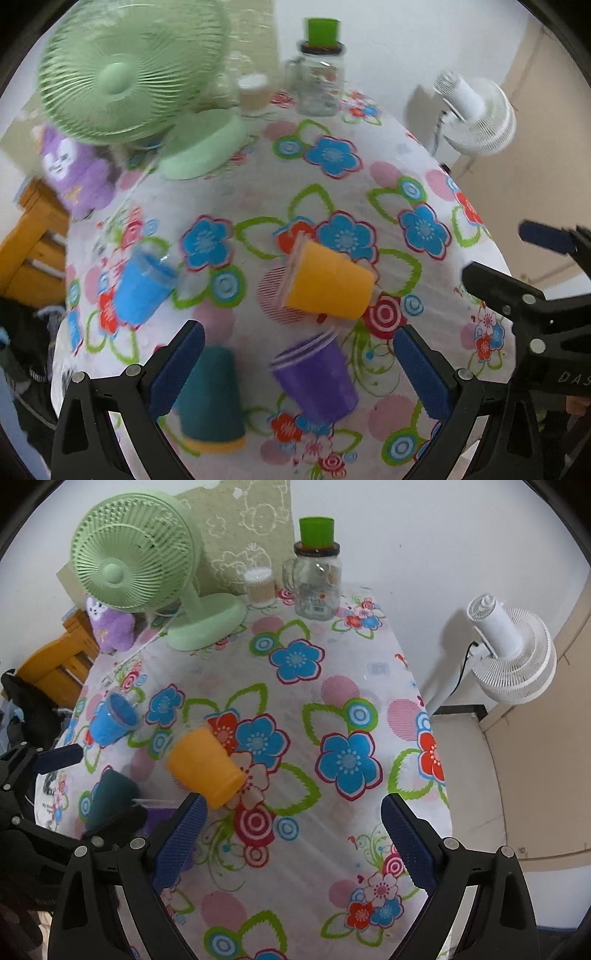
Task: Flip cup upside down
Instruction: 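Move the left gripper to the orange cup lying on its side and close on it, then lift the orange cup with the left gripper and stand it rim-up on the table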
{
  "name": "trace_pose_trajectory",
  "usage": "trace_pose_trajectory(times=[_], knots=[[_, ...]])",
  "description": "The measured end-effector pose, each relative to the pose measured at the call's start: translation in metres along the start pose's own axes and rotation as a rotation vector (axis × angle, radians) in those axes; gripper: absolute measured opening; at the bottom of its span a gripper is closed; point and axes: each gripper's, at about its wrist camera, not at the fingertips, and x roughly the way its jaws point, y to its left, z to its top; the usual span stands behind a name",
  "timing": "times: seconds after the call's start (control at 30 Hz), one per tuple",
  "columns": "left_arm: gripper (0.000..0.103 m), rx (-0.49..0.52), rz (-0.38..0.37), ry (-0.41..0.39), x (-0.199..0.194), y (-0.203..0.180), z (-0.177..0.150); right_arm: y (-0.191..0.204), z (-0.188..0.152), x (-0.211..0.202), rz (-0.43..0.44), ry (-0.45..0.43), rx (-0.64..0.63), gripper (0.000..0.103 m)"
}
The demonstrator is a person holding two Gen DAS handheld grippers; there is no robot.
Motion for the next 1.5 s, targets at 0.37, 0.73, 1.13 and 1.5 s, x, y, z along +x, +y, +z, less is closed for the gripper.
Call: trace_pose_trajectory(times=[0.37, 0.73, 1.13, 1.5], knots=[[0.103, 0.153, -0.012, 0.069, 0.060, -0.023, 0.016, -0.009, 0.002, 0.048, 0.000, 0.071, 0.026, 0.097], [0.103, 0.193, -0.015, 0.115, 0.100, -0.018, 0.029, -0.015, 0.004, 0.081, 0.012, 0.130, 0.061, 0.097], [0.082, 0.263, -0.024, 0.087, 0.103, -0.028, 0.029, -0.015, 0.000, 0.088, 0.004, 0.138, 0.070, 0.097], [0.082, 0.377, -0.020, -0.013, 0.060, -0.049, 0.031, -0.022, -0.010, 0.052, 0.004, 0.084, 0.124, 0.097]])
